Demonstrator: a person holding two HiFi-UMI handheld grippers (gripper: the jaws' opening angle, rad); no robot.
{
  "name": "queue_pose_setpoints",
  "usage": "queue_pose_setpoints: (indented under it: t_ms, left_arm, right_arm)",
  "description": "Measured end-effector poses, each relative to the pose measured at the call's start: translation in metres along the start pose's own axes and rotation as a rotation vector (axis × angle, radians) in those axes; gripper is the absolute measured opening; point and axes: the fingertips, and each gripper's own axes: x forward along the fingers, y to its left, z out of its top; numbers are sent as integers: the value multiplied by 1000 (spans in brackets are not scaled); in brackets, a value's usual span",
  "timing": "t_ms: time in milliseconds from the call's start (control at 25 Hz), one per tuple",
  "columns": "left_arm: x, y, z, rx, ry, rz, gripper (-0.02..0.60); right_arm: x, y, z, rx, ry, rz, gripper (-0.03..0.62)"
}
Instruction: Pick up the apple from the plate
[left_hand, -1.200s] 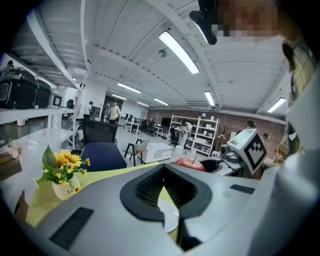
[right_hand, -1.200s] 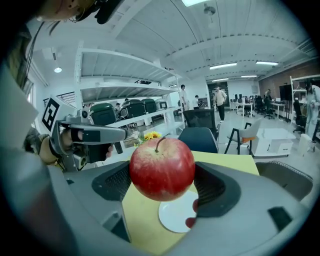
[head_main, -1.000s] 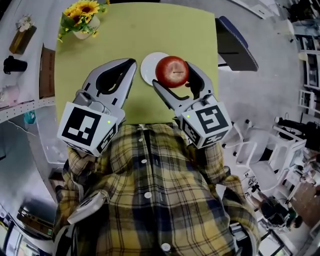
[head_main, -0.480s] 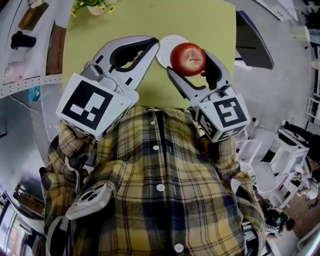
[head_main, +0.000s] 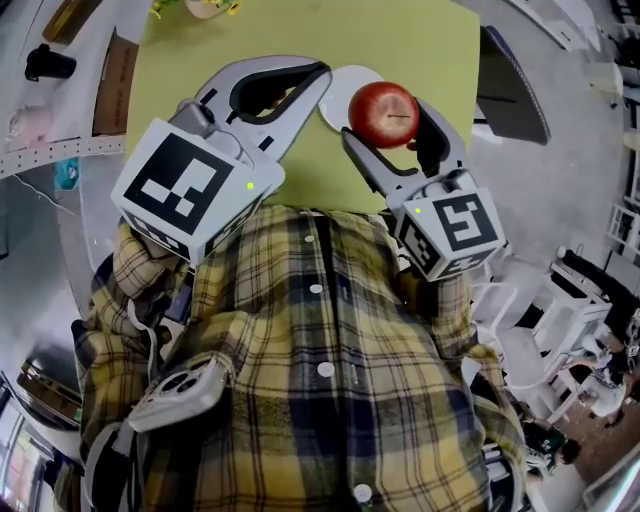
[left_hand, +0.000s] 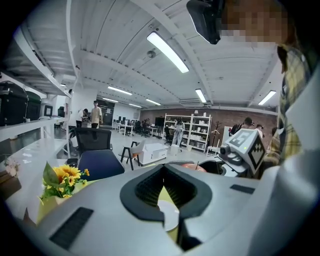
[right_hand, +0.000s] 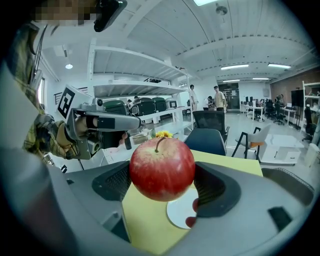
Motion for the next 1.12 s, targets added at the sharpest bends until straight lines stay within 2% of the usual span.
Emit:
queue_pose_setpoints:
  t_ms: [840, 1120]
  left_arm:
    - [3, -10, -7, 8, 22, -17, 8]
    - [5, -20, -20, 7, 26, -23, 8]
  right_arm:
    - [-5, 1, -9, 16, 14, -5, 388]
    - [-10, 2, -24, 17, 19, -7, 388]
